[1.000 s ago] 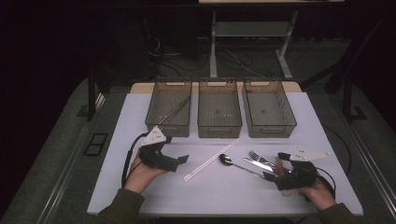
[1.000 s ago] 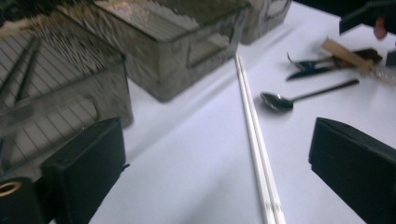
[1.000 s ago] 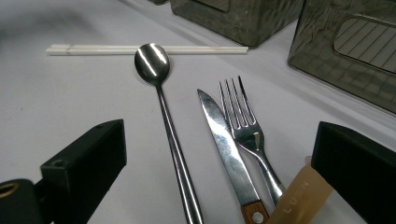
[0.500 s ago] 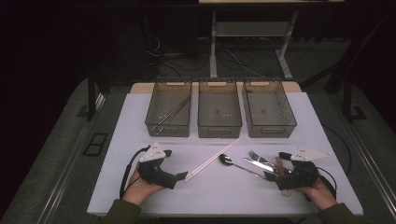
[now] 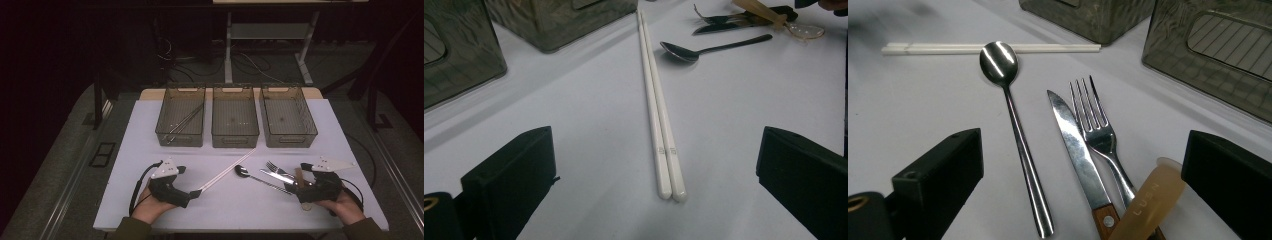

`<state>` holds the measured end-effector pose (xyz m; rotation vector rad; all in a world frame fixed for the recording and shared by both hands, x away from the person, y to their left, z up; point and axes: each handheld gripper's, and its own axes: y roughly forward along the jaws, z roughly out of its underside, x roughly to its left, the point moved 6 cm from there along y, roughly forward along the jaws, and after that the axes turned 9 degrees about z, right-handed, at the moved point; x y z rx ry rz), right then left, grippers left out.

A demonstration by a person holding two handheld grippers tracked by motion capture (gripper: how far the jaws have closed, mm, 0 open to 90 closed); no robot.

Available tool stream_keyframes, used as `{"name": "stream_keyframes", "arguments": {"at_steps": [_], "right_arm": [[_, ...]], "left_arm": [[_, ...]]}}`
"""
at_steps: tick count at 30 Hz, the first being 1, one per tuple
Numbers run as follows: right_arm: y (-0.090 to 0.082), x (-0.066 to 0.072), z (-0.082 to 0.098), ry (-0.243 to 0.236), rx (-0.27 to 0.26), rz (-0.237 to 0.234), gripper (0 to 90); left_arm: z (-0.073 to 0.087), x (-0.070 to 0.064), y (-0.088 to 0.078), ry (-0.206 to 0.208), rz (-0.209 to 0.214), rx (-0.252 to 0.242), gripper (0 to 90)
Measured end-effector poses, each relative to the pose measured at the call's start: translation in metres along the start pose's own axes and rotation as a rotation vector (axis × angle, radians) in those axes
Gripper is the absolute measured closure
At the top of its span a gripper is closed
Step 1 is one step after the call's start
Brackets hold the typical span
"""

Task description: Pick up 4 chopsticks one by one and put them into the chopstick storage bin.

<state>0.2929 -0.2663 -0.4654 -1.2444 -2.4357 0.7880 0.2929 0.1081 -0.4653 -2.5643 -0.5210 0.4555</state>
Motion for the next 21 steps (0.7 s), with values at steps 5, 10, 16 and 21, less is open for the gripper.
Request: {"name": "stream_keyframes", "arguments": {"at_steps": [5,10,16,21], "right_arm": [[0.001,0.000,0.000,-0.001,0.000,0.001,3.2],[0.001,0.000,0.000,-0.002,-0.003,0.008,3.2],[0.002,-0.001,0.000,-0.001,-0.001,0.011,3.2],[0.002,0.000,0.000,-0.004,-0.002,0.010,3.2]], "left_arm": [[-0.004,0.002,0.002,-0.011,-0.017,0.000,5.1],[-0.008,0.005,0.006,-0.037,-0.025,-0.002,15.2],[-0.010,0.007,0.014,-0.043,-0.013,0.022,30.5],[-0.010,0.005,0.023,-0.047,0.008,0.060,45.1]]}}
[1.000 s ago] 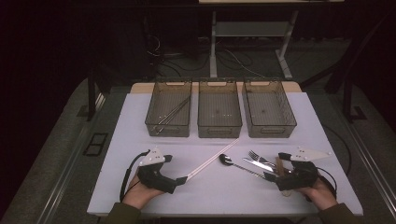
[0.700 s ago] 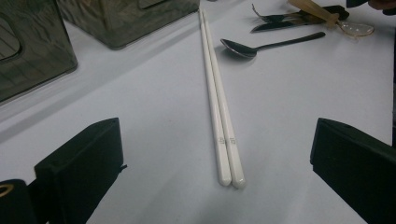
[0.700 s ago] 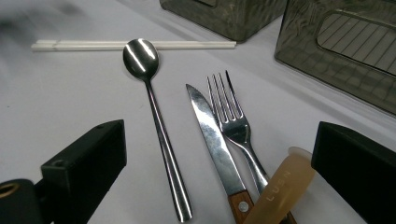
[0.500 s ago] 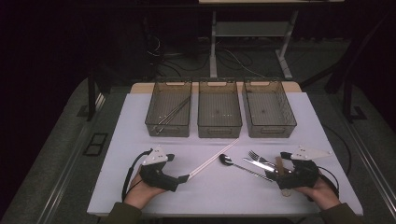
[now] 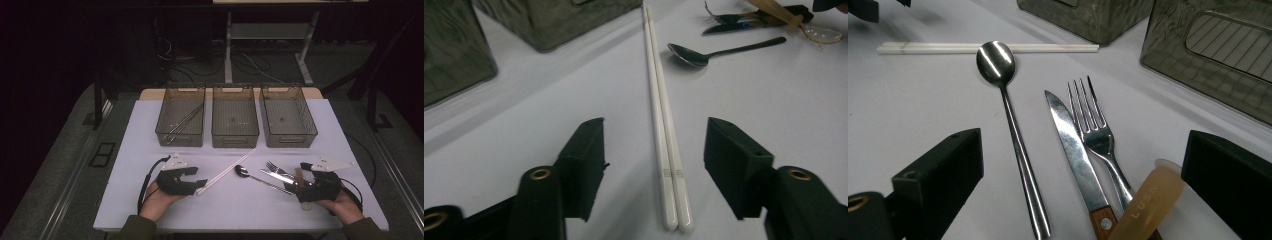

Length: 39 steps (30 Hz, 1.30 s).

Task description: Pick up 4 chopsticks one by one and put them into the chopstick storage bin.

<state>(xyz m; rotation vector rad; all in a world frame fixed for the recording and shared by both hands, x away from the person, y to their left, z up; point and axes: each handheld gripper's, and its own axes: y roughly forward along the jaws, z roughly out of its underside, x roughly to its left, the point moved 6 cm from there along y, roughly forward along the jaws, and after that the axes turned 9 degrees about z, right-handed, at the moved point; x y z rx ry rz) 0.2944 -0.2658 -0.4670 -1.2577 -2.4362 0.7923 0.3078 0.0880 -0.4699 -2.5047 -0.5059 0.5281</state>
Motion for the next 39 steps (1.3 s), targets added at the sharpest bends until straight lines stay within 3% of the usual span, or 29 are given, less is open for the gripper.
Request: {"name": "stream_keyframes", "arguments": {"at_steps": [7,12,14,28,39], "right_arm": [[-0.001,-0.001,0.000,0.001,-0.004,0.002,3.2],[0.000,0.000,0.000,-0.002,-0.006,0.002,3.2],[0.000,0.000,0.001,-0.002,-0.007,0.001,3.2],[-0.001,0.000,0.001,-0.007,-0.010,0.005,3.2],[-0.001,-0.001,0.001,-0.006,-0.012,0.007,3.2]], "left_arm": [[-0.002,0.000,0.013,-0.009,0.004,0.056,63.7],[-0.004,-0.002,0.025,0.001,0.014,0.101,71.4],[-0.006,-0.001,0.028,0.007,-0.005,0.116,74.9],[-0.003,0.001,0.038,0.028,-0.031,0.182,79.4],[-0.003,0.000,0.041,0.039,-0.072,0.183,81.2]]}}
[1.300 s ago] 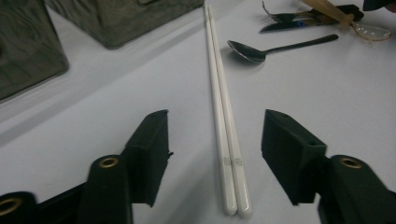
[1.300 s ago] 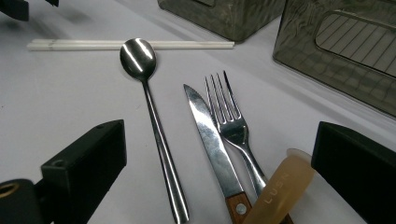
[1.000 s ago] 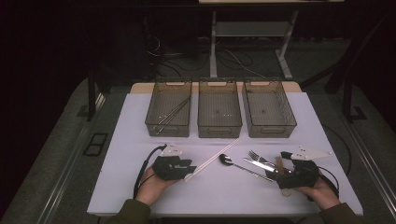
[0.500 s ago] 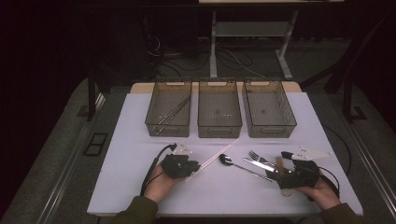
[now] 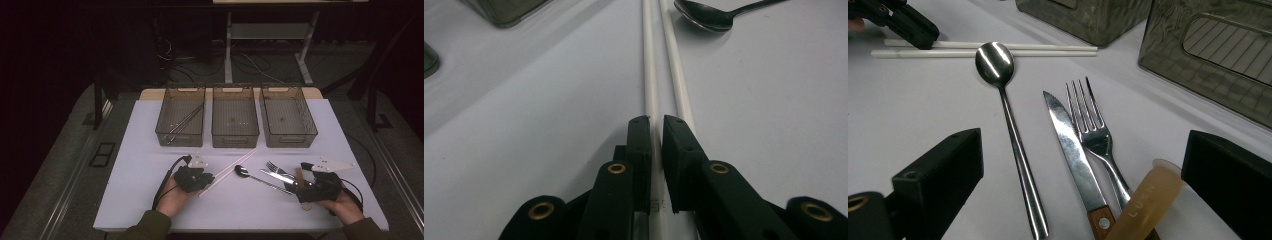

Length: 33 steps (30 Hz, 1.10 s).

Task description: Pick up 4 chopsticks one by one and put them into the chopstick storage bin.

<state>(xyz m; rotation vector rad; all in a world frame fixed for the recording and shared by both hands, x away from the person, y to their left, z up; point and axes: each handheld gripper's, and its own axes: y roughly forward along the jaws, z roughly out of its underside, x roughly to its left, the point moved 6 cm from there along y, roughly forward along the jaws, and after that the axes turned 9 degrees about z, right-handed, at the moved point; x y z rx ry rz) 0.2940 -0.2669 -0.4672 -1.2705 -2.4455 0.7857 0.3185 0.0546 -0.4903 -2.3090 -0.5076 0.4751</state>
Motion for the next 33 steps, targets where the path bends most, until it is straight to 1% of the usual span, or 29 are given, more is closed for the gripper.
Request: {"name": "stream_keyframes", "arguments": {"at_steps": [2,5,9,12,14,16,20,23,28,33], "right_arm": [[0.000,0.000,0.000,0.000,0.000,0.000,3.2],[0.000,0.001,0.000,-0.002,0.002,-0.001,3.2],[0.000,0.000,0.000,-0.002,0.001,0.000,3.2],[-0.001,0.000,0.000,-0.001,-0.002,0.001,3.2],[-0.001,-0.001,0.000,0.000,-0.002,0.001,3.2],[-0.001,0.000,0.000,-0.001,-0.002,0.000,3.2],[-0.001,0.000,0.000,-0.002,-0.002,0.000,3.2],[-0.001,0.000,0.000,-0.002,-0.002,0.000,3.2],[-0.001,0.000,0.000,0.001,-0.003,0.001,3.2],[-0.002,-0.001,-0.001,0.001,-0.007,0.000,3.2]], "left_arm": [[0.000,-0.001,0.000,-0.007,-0.010,0.000,82.3],[-0.001,-0.002,0.001,-0.001,-0.022,0.008,83.1],[-0.001,-0.001,0.000,-0.003,-0.017,0.010,83.3],[-0.001,-0.001,0.000,-0.012,-0.011,0.005,83.3],[-0.002,-0.001,-0.002,-0.009,-0.008,0.000,83.3],[-0.003,0.000,-0.004,-0.004,-0.009,-0.011,83.3],[-0.004,0.001,-0.009,-0.012,-0.005,-0.039,83.3],[-0.005,0.001,-0.013,-0.009,-0.003,-0.049,83.4],[-0.007,0.002,-0.019,-0.015,-0.001,-0.073,83.4],[-0.009,0.002,-0.028,-0.016,0.015,-0.108,83.3]]}}
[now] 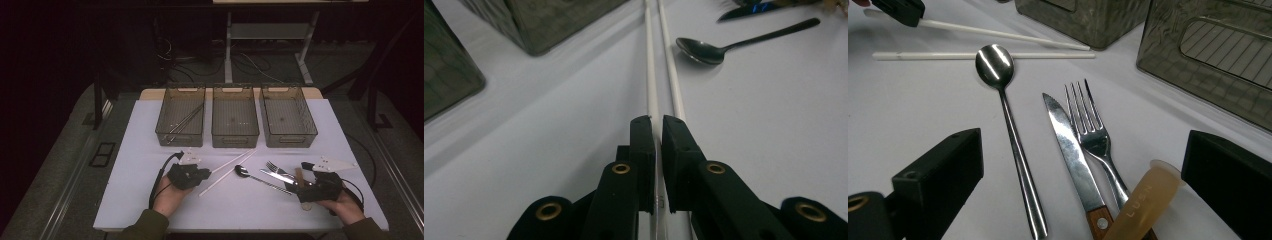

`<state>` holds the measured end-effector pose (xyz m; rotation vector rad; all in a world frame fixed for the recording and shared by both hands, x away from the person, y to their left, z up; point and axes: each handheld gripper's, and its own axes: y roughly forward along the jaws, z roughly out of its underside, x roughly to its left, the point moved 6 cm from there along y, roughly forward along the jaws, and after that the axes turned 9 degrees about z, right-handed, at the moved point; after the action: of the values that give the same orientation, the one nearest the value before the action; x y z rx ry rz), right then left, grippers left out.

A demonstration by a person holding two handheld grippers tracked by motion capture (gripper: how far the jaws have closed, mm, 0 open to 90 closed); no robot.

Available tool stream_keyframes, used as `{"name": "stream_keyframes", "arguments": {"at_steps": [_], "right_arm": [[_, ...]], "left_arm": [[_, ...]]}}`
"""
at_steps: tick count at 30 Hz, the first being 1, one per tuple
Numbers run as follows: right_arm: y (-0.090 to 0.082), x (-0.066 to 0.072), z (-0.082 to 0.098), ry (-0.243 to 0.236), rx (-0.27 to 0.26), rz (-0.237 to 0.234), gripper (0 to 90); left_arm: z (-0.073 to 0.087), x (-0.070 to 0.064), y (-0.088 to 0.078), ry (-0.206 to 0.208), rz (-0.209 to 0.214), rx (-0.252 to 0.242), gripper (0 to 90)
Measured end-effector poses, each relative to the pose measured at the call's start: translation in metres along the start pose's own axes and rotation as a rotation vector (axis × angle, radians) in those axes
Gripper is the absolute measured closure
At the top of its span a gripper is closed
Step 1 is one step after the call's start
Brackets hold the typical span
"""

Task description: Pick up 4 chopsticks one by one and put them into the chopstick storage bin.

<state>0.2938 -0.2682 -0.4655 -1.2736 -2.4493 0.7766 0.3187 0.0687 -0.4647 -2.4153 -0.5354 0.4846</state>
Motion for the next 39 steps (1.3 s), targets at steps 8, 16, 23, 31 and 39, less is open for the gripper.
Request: {"name": "stream_keyframes", "arguments": {"at_steps": [8,16,23,31,39], "right_arm": [[0.000,0.000,0.000,-0.001,0.000,-0.002,3.2],[0.001,0.001,0.000,-0.002,-0.002,-0.004,3.2],[0.003,0.004,-0.001,0.008,-0.019,-0.019,3.2],[0.009,0.012,0.001,0.006,-0.015,-0.033,3.2],[0.010,0.012,0.001,0.005,-0.011,-0.031,3.2]], "left_arm": [[-0.005,0.002,-0.014,-0.002,0.003,-0.054,83.4],[-0.007,0.000,-0.021,0.005,0.027,-0.070,83.4],[-0.009,-0.003,-0.028,0.012,0.048,-0.092,83.4],[-0.014,-0.008,-0.037,0.030,0.067,-0.117,83.4],[-0.022,-0.008,-0.048,0.041,0.067,-0.153,83.4]]}}
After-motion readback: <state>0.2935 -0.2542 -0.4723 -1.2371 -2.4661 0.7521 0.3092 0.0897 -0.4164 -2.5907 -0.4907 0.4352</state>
